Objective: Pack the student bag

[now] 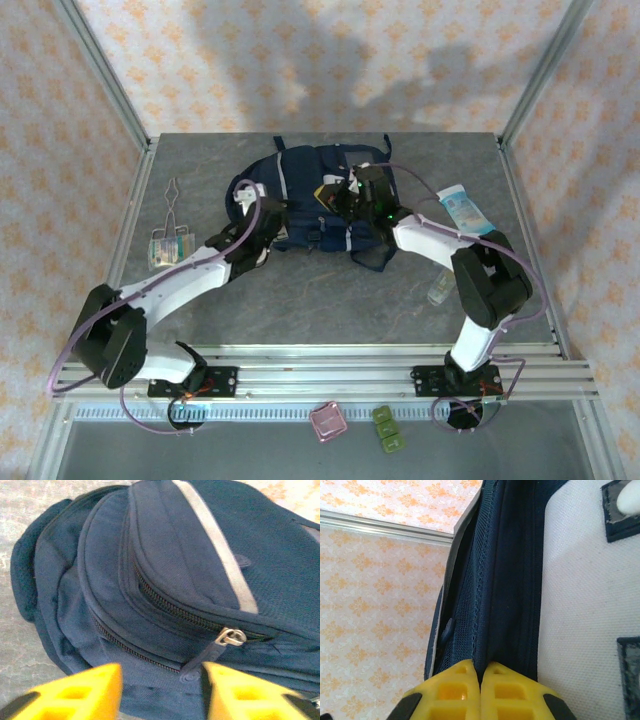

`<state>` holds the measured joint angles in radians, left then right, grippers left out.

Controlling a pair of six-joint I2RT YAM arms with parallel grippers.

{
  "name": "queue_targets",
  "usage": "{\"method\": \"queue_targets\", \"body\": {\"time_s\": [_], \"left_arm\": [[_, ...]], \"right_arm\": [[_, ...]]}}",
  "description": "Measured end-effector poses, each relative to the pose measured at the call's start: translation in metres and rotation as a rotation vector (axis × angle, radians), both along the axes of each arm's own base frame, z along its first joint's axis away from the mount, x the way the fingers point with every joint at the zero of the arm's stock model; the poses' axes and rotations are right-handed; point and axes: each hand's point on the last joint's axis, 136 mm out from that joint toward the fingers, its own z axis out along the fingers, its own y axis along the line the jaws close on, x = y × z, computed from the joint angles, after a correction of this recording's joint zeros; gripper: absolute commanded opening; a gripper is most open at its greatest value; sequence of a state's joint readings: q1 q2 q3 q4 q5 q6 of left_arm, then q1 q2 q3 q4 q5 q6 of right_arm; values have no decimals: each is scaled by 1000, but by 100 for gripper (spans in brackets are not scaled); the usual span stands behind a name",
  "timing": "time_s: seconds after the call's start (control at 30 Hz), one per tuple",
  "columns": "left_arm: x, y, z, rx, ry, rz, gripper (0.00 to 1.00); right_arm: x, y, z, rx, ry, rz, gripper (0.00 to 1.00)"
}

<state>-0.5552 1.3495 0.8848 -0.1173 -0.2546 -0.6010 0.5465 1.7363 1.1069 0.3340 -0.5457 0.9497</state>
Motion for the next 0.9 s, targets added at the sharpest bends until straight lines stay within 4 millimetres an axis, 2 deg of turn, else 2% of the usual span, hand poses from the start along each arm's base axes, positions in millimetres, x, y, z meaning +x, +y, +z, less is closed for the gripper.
{"method": "queue_targets", "body": {"time_s": [0.07, 0.17, 0.27, 0.5, 0.6, 0.8, 0.9], "left_arm": [[-1, -3, 14, -49, -28, -44, 62], [-1, -4, 33, -108, -68, -93, 65], [2, -3, 41, -122, -89, -119, 65], [1, -14, 32, -104, -58, -215, 67], [3, -12, 27, -121, -39, -251, 75], [9, -7, 20, -178, -8, -310, 74], [9, -9, 11, -195, 22, -343, 69]], "right_arm": [[0, 0, 0, 0, 0, 0, 0], [0, 0, 0, 0, 0, 1, 0], [0, 0, 0, 0, 0, 1, 0], [0, 0, 0, 0, 0, 2, 0], [-1, 0, 0, 1, 0, 4, 0], [-1, 1, 0, 0, -2, 6, 0], [-1, 1, 0, 0, -2, 6, 0]]}}
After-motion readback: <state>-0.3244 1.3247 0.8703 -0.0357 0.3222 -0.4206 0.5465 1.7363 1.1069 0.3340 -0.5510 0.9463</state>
